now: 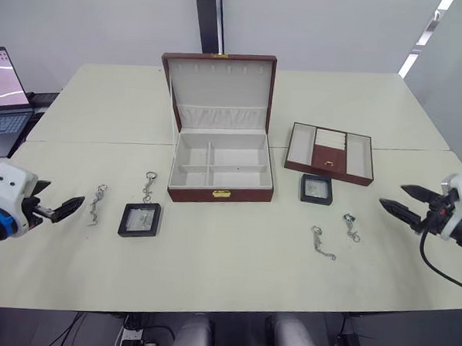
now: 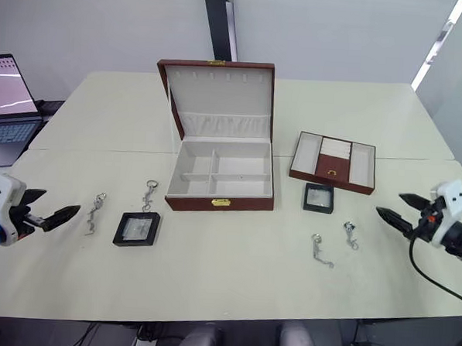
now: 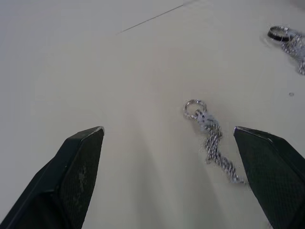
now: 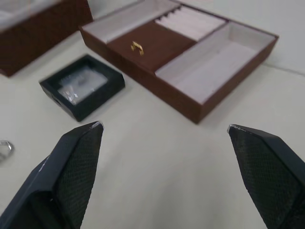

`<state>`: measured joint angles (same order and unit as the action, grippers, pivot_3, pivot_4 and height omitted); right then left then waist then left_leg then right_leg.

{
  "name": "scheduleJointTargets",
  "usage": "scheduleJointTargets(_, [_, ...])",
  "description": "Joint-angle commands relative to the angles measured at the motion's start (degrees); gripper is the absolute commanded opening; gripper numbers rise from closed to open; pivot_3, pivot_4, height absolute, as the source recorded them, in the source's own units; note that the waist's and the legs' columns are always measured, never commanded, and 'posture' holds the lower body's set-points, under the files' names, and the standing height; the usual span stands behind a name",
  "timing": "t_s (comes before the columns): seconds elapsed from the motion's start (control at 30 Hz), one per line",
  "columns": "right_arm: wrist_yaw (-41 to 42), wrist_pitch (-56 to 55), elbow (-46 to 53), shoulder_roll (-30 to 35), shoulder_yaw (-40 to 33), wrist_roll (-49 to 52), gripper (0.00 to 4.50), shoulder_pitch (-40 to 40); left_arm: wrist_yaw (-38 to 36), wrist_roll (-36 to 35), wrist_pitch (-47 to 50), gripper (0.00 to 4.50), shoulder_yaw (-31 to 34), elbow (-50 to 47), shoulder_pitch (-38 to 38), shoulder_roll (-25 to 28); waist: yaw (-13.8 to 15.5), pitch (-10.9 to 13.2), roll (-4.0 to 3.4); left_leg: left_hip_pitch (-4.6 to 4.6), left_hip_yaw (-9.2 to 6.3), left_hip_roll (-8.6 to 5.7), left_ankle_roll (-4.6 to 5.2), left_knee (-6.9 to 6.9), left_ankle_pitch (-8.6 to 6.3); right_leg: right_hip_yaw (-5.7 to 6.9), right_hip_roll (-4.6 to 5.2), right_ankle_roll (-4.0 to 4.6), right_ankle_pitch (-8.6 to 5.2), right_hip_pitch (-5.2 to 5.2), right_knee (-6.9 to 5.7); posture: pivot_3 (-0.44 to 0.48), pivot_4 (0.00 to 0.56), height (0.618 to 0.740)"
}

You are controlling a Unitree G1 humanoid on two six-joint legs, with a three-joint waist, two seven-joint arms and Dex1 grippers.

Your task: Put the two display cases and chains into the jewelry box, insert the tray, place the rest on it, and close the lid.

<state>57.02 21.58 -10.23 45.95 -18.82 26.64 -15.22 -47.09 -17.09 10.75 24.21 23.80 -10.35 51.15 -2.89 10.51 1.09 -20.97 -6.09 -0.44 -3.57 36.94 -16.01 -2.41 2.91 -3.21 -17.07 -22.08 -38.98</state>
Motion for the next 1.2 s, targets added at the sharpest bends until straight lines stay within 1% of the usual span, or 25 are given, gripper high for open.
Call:
scheduleJointTargets(0.03, [-4.8,2.7,7.5,-3.2,2.7,0.9,4.44,-3.7,5.2,0.0,3.5,4.5,-2.4,-5.6,-4.6,-3.2,0.1,0.0,0.0,0.0,-0.01,-0.01,0.0,0.03,0.0,0.0,0.0,0.0,0.0,0.0,-0.02,0.0,0.15,0.74])
scheduleJointTargets(0.1, [-8.0,2.6,7.4,-6.0,5.9,-1.7,4.44,-7.5,7.1,0.9,5.6,4.5,-4.9,-6.9,-7.8,-5.6,0.1,0.0,0.02,-0.01,-0.01,-0.03,-0.01,0.05,0.01,0.01,0.0,-0.01,0.01,0.01,-0.02,0.0,0.15,0.74])
scheduleJointTargets(0.2, [-12.0,3.3,6.7,-9.8,11.5,-5.5,3.89,-12.5,9.5,3.2,7.4,4.5,-9.2,-7.0,-11.9,-8.5,0.1,0.0,0.02,-0.04,0.01,-0.07,-0.01,0.06,0.01,0.0,0.0,-0.01,0.01,-0.03,-0.02,0.0,0.15,0.74])
scheduleJointTargets(0.3, [-13.5,3.6,6.8,-13.3,16.6,-8.2,2.88,-15.4,11.2,4.8,7.8,3.93,-11.7,-5.0,-14.7,-10.7,0.0,0.0,0.03,-0.14,0.02,-0.1,-0.02,0.04,0.01,0.02,-0.02,0.0,0.02,-0.18,-0.02,0.0,0.15,0.74])
scheduleJointTargets(0.37, [-15.8,3.3,5.3,-15.5,19.2,-11.0,2.24,-17.2,11.5,6.0,7.4,3.29,-13.4,-4.4,-15.4,-11.6,-0.2,0.0,0.03,-0.15,0.03,-0.1,-0.02,0.05,0.01,0.03,-0.03,0.01,0.02,-0.22,-0.02,0.0,0.15,0.74])
scheduleJointTargets(0.5, [-19.6,2.9,2.4,-19.0,23.3,-15.6,1.25,-19.2,12.2,6.3,7.9,2.07,-14.9,-4.1,-16.5,-13.6,-0.2,0.0,0.03,-0.16,0.03,-0.1,-0.03,0.06,0.02,0.03,-0.02,0.02,0.03,-0.23,-0.03,0.0,0.15,0.74])
scheduleJointTargets(0.53, [-20.1,2.8,1.7,-20.2,24.1,-16.2,0.98,-19.6,11.9,6.4,8.3,1.76,-15.6,-4.5,-16.6,-14.1,-0.2,0.0,0.03,-0.16,0.02,-0.1,-0.03,0.07,0.02,0.03,-0.02,0.02,0.03,-0.23,-0.03,0.0,0.15,0.74])
scheduleJointTargets(0.57, [-20.3,3.0,1.3,-21.2,24.5,-16.3,0.79,-19.9,11.4,6.4,8.5,1.54,-16.2,-5.0,-16.4,-14.5,-0.2,0.0,0.03,-0.16,0.01,-0.1,-0.03,0.07,0.02,0.04,-0.02,0.03,0.03,-0.23,-0.04,0.0,0.15,0.74])
scheduleJointTargets(0.67, [-20.2,2.9,0.1,-23.2,25.9,-17.5,0.06,-20.4,10.1,6.4,8.5,0.58,-17.5,-6.0,-16.1,-15.2,-0.2,0.0,0.03,-0.16,0.01,-0.11,-0.03,0.07,0.02,0.04,-0.02,0.03,0.03,-0.23,-0.04,0.0,0.15,0.74])
scheduleJointTargets(0.73, [-20.0,2.3,-0.8,-24.3,27.1,-18.3,0.0,-20.4,9.2,6.3,8.7,0.02,-18.6,-6.8,-15.8,-15.7,-0.2,0.0,0.03,-0.17,0.02,-0.11,-0.04,0.07,0.02,0.04,-0.02,0.03,0.03,-0.23,-0.04,0.0,0.15,0.74])
scheduleJointTargets(0.93, [-18.8,3.0,0.3,-26.2,28.2,-18.4,0.0,-19.8,7.0,5.8,9.8,0.02,-20.6,-10.6,-13.7,-16.6,-0.3,0.0,0.03,-0.16,0.0,-0.1,-0.03,0.07,0.02,0.04,-0.02,0.03,0.03,-0.23,-0.04,0.0,0.15,0.74])
scheduleJointTargets(1.1, [-15.5,4.4,3.8,-25.4,28.4,-16.8,0.0,-17.8,3.8,4.8,11.9,0.02,-21.9,-15.2,-11.2,-16.4,-0.3,0.0,0.02,-0.16,-0.01,-0.1,-0.03,0.06,0.02,0.04,-0.02,0.03,0.03,-0.22,-0.03,0.0,0.15,0.74])
scheduleJointTargets(1.2, [-13.8,5.4,6.7,-24.6,28.0,-15.6,0.0,-15.7,2.1,5.5,12.0,0.02,-23.2,-17.1,-9.5,-16.0,-0.3,0.0,0.02,-0.16,-0.01,-0.1,-0.02,0.06,0.01,0.04,-0.01,0.03,0.03,-0.21,-0.02,0.0,0.15,0.74])
